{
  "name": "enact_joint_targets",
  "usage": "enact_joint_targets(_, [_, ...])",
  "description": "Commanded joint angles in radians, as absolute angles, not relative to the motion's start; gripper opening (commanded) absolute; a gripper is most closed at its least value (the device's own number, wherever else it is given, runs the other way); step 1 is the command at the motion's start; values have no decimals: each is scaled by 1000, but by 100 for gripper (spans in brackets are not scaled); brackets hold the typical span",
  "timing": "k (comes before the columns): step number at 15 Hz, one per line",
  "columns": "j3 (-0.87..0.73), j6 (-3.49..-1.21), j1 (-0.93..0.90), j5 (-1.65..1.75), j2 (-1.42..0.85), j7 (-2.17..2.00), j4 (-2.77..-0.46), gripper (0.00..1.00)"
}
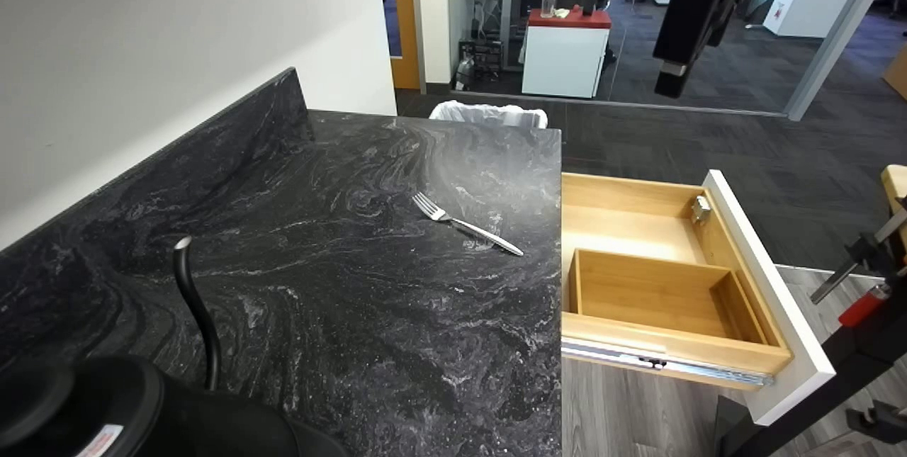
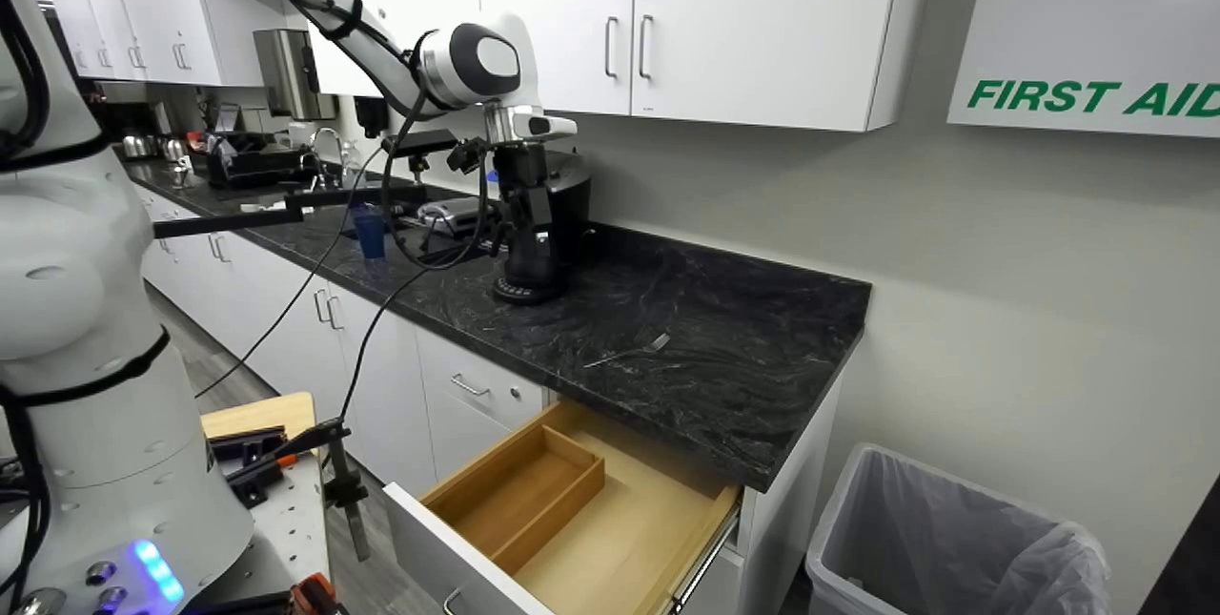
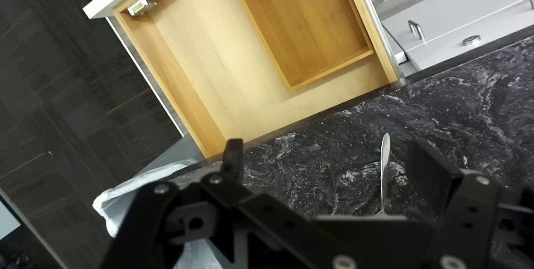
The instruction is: Put the fork in the drawer
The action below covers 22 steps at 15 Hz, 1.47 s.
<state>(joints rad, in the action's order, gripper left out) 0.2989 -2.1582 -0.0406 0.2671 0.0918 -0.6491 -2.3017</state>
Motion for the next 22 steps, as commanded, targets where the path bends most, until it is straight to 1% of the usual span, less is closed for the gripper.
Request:
enact_joint_targets(1, [257, -2163, -76, 284, 47, -695, -2271, 100])
enact_joint_targets(4, [243, -2166, -79, 394, -85, -832, -2196, 100])
enact_joint_targets(7, [198, -2136, -125, 504, -235, -952, -2092, 100])
enact_joint_targets(10, [156, -2135, -177, 475, -345, -905, -1999, 100])
enact_joint_targets(16, [140, -2238, -204, 317, -458, -722, -1893, 100])
enact_joint_targets(22, [65, -2471, -210, 283, -532, -604, -1906, 100])
